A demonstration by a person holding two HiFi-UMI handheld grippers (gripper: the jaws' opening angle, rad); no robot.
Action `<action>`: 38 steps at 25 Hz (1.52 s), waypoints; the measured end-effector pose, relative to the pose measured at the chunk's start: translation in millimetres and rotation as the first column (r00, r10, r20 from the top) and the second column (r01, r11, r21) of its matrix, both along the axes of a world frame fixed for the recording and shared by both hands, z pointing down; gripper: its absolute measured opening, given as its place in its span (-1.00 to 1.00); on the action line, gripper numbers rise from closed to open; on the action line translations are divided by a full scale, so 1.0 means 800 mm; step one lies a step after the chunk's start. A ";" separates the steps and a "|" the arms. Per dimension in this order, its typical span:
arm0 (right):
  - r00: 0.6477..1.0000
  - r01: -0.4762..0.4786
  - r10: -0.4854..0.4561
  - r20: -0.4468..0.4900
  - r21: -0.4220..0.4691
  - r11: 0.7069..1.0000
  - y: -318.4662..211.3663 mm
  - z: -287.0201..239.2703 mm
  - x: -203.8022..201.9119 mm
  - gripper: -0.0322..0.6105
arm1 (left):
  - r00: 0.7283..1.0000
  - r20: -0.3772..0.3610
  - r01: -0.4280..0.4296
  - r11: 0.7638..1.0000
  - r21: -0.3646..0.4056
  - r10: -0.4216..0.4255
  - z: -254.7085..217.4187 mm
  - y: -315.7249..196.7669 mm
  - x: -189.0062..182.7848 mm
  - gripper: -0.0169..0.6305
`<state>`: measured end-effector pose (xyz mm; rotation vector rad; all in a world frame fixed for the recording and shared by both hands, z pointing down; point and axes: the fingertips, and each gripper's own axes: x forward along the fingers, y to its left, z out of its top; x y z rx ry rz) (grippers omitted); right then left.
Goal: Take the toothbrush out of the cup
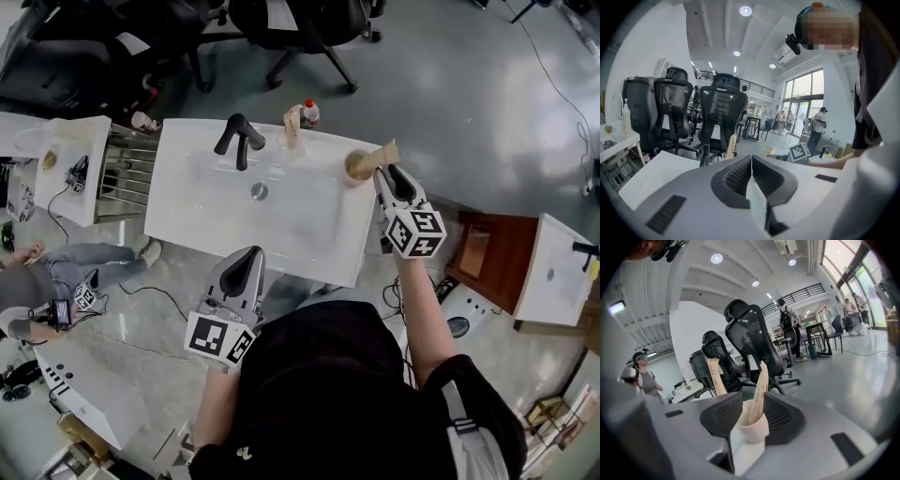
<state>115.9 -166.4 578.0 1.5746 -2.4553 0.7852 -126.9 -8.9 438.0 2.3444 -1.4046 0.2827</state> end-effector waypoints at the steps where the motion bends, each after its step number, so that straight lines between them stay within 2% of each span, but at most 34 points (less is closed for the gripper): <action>1: 1.000 0.000 0.000 0.000 -0.003 1.000 -0.003 0.003 -0.002 -0.47 | 1.000 0.009 0.002 1.000 -0.002 -0.002 0.000 0.003 0.000 -0.87; 4: 1.000 -0.006 0.006 -0.002 -0.010 1.000 -0.014 0.012 -0.005 -0.47 | 1.000 0.030 0.008 1.000 -0.013 -0.008 0.003 0.010 -0.002 -0.88; 19: 0.999 -0.005 0.003 -0.049 -0.033 0.999 -0.043 0.040 -0.024 -0.47 | 0.997 0.023 0.075 0.997 -0.027 -0.074 0.009 0.030 -0.021 -0.87; 27: 0.995 0.000 -0.003 -0.100 -0.030 1.000 -0.043 0.039 -0.025 -0.68 | 0.996 0.006 0.091 0.996 -0.024 -0.091 0.007 0.038 -0.023 -0.88; 38: 0.992 0.038 -0.034 -0.123 0.031 0.999 -0.039 0.000 -0.038 -0.73 | 0.995 -0.020 0.094 0.996 -0.003 -0.095 0.000 0.038 -0.030 -0.88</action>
